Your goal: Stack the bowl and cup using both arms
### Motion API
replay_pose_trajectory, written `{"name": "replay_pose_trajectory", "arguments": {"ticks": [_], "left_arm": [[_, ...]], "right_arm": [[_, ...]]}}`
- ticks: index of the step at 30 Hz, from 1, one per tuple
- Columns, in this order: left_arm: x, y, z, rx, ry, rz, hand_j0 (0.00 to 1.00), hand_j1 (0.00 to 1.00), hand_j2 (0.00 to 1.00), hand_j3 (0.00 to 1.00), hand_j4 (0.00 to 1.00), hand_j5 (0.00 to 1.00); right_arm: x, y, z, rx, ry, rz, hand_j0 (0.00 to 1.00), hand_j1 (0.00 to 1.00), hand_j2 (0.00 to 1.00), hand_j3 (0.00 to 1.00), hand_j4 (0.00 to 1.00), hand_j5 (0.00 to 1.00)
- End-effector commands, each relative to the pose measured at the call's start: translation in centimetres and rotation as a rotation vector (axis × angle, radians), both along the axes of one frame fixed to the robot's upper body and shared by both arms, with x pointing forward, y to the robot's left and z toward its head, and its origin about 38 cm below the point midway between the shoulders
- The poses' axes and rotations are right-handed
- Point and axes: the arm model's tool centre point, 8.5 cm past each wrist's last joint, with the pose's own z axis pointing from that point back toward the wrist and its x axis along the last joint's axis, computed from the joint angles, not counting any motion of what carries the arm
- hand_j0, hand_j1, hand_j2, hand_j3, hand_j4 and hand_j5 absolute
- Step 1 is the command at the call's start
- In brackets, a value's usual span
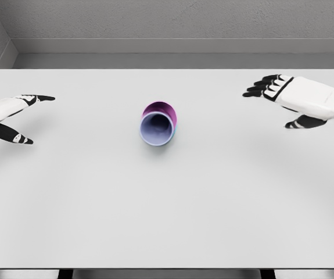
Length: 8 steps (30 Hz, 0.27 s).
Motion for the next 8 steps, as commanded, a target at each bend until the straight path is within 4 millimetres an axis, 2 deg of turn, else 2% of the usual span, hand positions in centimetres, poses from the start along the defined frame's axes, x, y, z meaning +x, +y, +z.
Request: {"name": "replay_pose_trajectory", "arguments": {"ticks": [1, 4, 6, 8], "left_arm": [[0.0, 0.0, 0.1, -0.006, -0.002, 0.002, 1.0, 1.0, 1.0, 1.0, 1.0, 1.0], [-0.1, 0.0, 0.0, -0.006, 0.002, 0.0, 1.0, 1.0, 1.0, 1.0, 1.0, 1.0], [-0.1, 0.0, 0.0, -0.006, 0.002, 0.0, 1.0, 1.0, 1.0, 1.0, 1.0, 1.0], [0.0, 0.0, 0.1, -0.006, -0.001, 0.0, 1.0, 1.0, 1.0, 1.0, 1.0, 1.0]], "right_arm": [[0.1, -2.8, 2.1, 0.015, -0.045, -0.07, 1.0, 1.0, 1.0, 1.0, 1.0, 1.0], [0.2, -2.8, 2.1, 0.014, -0.045, -0.068, 1.0, 1.0, 1.0, 1.0, 1.0, 1.0], [0.2, -0.9, 0.5, 0.005, -0.004, -0.02, 1.0, 1.0, 1.0, 1.0, 1.0, 1.0], [0.2, -0.3, 0.0, 0.001, 0.008, -0.002, 1.0, 1.0, 1.0, 1.0, 1.0, 1.0]]}}
